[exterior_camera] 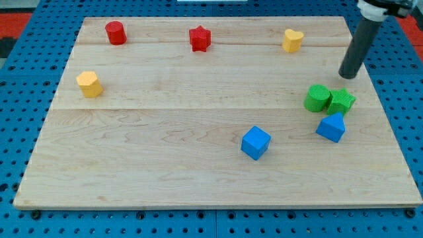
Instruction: Place green star above the blue cube
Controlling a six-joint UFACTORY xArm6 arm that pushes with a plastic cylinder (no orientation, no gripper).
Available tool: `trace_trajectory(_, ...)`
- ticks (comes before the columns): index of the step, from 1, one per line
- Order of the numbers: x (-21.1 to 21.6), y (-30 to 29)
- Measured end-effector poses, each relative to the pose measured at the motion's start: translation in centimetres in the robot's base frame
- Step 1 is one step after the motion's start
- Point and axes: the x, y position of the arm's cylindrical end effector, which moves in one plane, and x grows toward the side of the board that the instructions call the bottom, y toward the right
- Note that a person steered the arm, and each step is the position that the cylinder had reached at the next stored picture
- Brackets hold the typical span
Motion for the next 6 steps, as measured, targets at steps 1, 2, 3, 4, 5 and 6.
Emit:
trace_trajectory(1, 3.0, -1.0)
trace_trajectory(2, 2.4, 1.6)
trace_trajectory(3, 2.4, 3.0)
trace_trajectory(4, 2.4, 3.5)
trace_trajectory(5, 2.4, 3.4)
trace_trajectory(6, 2.4, 2.1)
